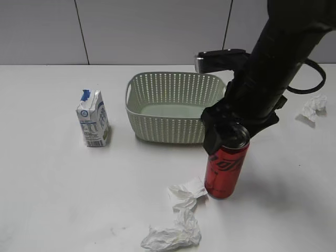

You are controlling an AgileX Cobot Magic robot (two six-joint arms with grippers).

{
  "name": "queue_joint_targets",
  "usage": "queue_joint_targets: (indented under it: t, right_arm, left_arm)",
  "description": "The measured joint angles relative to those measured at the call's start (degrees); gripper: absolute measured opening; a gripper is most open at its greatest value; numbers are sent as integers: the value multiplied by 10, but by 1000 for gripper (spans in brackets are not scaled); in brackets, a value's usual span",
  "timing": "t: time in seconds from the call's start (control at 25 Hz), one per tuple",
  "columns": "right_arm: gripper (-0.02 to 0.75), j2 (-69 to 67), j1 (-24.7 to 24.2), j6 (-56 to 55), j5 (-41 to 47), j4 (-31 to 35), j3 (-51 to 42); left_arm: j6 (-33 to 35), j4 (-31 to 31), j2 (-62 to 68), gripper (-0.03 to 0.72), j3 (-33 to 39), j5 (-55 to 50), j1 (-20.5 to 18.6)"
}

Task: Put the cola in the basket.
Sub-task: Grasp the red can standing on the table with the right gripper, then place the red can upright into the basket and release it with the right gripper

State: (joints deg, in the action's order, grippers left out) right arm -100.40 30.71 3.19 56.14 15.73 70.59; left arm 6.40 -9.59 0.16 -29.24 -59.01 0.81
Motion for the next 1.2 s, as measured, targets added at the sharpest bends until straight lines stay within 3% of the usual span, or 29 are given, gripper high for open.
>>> queue_joint_targets:
  t: [0.36,0.52,0.72,0.96,1.2]
  right_arm:
    - [589,-40,4,-4,0,-21,0]
    - [521,-41,4,-10,12,-31,0]
    - [521,-45,4,-15,51,-33,18]
    - [521,-46,4,-10,128,-44,135]
    - [521,-48,4,-6,133,-68,292]
  left_arm:
    - [0,0,0,229,0,0,0]
    - [0,0,0,229,0,0,0]
    - [0,0,0,229,0,0,0]
    - [0,0,0,229,0,0,0]
    - [0,0,0,229,0,0,0]
